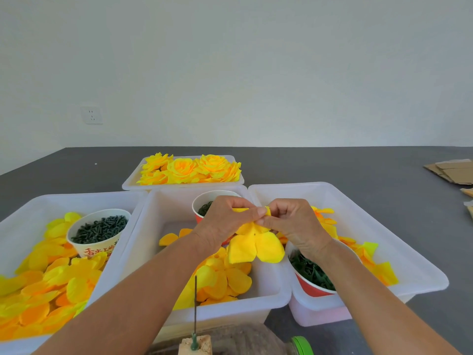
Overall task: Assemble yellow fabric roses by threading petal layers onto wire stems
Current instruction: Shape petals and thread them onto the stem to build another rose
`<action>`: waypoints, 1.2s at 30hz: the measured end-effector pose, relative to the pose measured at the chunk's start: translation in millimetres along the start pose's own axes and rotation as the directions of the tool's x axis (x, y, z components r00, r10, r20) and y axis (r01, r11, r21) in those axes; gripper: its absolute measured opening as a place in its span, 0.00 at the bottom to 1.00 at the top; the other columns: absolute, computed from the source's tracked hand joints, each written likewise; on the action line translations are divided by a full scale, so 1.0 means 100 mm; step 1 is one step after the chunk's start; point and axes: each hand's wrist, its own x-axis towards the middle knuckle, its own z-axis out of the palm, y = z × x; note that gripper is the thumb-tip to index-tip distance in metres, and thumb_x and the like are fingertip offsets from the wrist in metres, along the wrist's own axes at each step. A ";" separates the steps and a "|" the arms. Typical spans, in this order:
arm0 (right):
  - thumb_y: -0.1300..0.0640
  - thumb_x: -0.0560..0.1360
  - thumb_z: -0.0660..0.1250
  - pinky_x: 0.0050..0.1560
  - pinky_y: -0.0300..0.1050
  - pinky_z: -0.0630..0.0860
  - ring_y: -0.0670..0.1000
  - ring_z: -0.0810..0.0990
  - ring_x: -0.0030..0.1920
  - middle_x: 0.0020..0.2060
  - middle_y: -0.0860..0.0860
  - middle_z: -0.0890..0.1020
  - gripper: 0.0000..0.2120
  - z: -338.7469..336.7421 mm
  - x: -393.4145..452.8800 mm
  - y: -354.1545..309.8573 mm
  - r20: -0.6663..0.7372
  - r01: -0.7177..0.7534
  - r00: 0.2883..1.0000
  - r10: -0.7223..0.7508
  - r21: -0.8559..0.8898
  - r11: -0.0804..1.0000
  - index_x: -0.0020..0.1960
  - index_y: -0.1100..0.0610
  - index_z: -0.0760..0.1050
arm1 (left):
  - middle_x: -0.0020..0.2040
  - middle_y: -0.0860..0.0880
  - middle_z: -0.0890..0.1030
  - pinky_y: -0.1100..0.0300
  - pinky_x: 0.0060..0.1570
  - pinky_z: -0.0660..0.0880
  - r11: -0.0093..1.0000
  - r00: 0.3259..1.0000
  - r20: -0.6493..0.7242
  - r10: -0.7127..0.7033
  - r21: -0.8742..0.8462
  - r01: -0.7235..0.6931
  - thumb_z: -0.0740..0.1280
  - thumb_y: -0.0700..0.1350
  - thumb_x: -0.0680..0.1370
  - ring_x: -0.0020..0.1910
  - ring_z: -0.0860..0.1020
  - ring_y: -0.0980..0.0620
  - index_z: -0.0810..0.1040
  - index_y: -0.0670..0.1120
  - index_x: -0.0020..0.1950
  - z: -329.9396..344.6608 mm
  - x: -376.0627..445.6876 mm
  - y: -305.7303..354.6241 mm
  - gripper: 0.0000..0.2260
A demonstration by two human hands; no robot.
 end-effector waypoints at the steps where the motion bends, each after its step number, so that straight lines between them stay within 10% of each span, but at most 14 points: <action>1: 0.67 0.68 0.73 0.31 0.35 0.72 0.44 0.72 0.27 0.27 0.53 0.75 0.06 0.01 0.00 -0.01 0.011 0.003 1.000 -0.003 -0.001 1.000 0.34 0.63 0.77 | 0.43 0.45 0.84 0.50 0.48 0.78 1.000 1.000 -0.005 -0.019 0.012 0.019 0.73 0.48 0.71 0.47 0.80 0.46 0.84 0.48 0.44 -0.01 0.00 0.00 0.06; 6: 0.64 0.71 0.71 0.34 0.38 0.76 0.45 0.76 0.30 0.30 0.52 0.81 0.01 -0.01 -0.01 -0.05 0.017 -0.061 0.998 0.059 0.126 0.990 0.40 0.61 0.80 | 0.37 0.49 0.82 0.55 0.44 0.76 0.989 0.992 -0.078 0.100 -0.104 -0.108 0.74 0.38 0.70 0.39 0.79 0.51 0.82 0.46 0.37 -0.08 0.03 0.00 0.04; 13: 0.64 0.70 0.72 0.37 0.43 0.72 0.49 0.73 0.30 0.28 0.51 0.77 0.05 0.04 0.00 0.03 -0.223 0.001 0.973 -0.066 -0.282 0.959 0.37 0.63 0.78 | 0.31 0.60 0.76 0.77 0.35 0.68 0.835 0.886 -0.073 0.457 0.379 -0.399 0.74 0.35 0.69 0.33 0.75 0.67 0.79 0.45 0.34 0.04 0.06 -0.06 0.08; 22: 0.66 0.68 0.74 0.40 0.40 0.77 0.46 0.78 0.34 0.32 0.49 0.81 0.08 0.03 0.02 0.01 -0.115 0.027 0.993 -0.037 -0.086 0.996 0.39 0.54 0.80 | 0.32 0.53 0.75 0.58 0.39 0.72 0.894 0.905 -0.147 0.400 0.280 -0.349 0.72 0.36 0.71 0.35 0.72 0.55 0.73 0.49 0.32 -0.03 0.07 -0.10 0.13; 36: 0.63 0.71 0.72 0.41 0.38 0.76 0.47 0.78 0.37 0.35 0.52 0.82 0.04 0.01 0.06 0.06 -0.175 0.051 0.981 -0.081 -0.168 0.984 0.40 0.56 0.79 | 0.34 0.50 0.80 0.59 0.38 0.75 0.953 0.951 -0.120 0.286 0.135 -0.269 0.74 0.37 0.70 0.35 0.76 0.53 0.78 0.48 0.37 -0.02 0.11 -0.12 0.08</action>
